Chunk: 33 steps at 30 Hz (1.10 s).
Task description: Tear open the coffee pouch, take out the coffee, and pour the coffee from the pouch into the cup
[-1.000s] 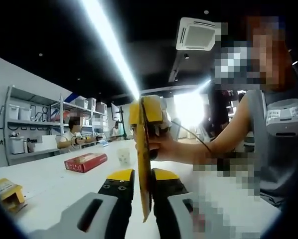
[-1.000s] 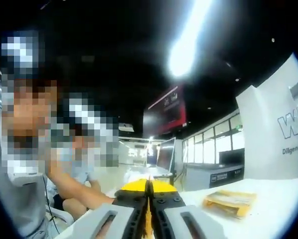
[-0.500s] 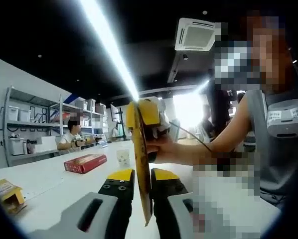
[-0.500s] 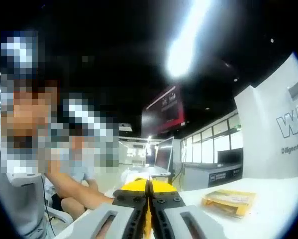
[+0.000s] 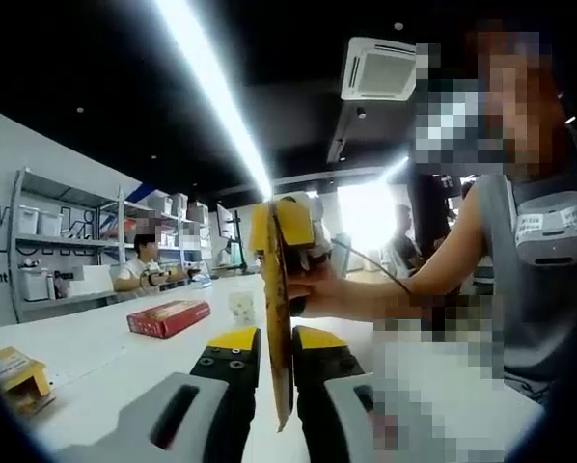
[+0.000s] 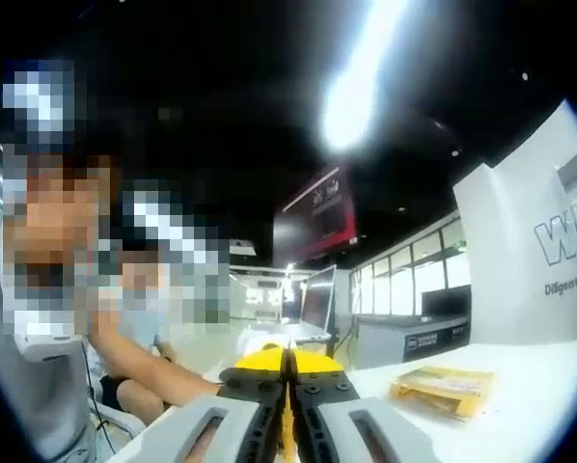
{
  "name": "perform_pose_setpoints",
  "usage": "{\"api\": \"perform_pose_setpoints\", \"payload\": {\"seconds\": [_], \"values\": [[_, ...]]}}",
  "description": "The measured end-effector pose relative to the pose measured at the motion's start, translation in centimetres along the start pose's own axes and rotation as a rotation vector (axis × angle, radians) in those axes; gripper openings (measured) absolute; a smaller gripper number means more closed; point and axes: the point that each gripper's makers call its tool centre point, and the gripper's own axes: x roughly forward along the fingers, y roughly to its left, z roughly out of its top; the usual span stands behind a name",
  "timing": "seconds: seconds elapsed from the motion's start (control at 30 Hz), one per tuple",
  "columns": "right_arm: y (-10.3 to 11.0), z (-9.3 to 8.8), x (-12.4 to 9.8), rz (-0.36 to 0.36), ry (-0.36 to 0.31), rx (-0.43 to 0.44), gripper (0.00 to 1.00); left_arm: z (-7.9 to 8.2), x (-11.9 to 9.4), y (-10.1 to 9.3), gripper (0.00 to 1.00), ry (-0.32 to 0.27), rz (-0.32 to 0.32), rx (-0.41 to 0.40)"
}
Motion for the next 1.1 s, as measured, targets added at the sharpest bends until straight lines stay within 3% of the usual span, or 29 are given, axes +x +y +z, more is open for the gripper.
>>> {"api": "perform_pose_setpoints", "payload": {"seconds": [0.2,0.7,1.1], "values": [[-0.3,0.2,-0.1,-0.028,-0.009,-0.011,0.02,-0.3,0.3,-0.2,0.16,0.008,-0.010,0.001],[-0.2,-0.8,0.3,-0.018,0.016,0.003,0.02,-0.3,0.4,-0.3,0.16,0.010,-0.014,0.006],[0.0,-0.6,0.4,-0.026,0.013,-0.017,0.02,-0.3,0.3,-0.5,0.16,0.015,-0.014,0.010]]}}
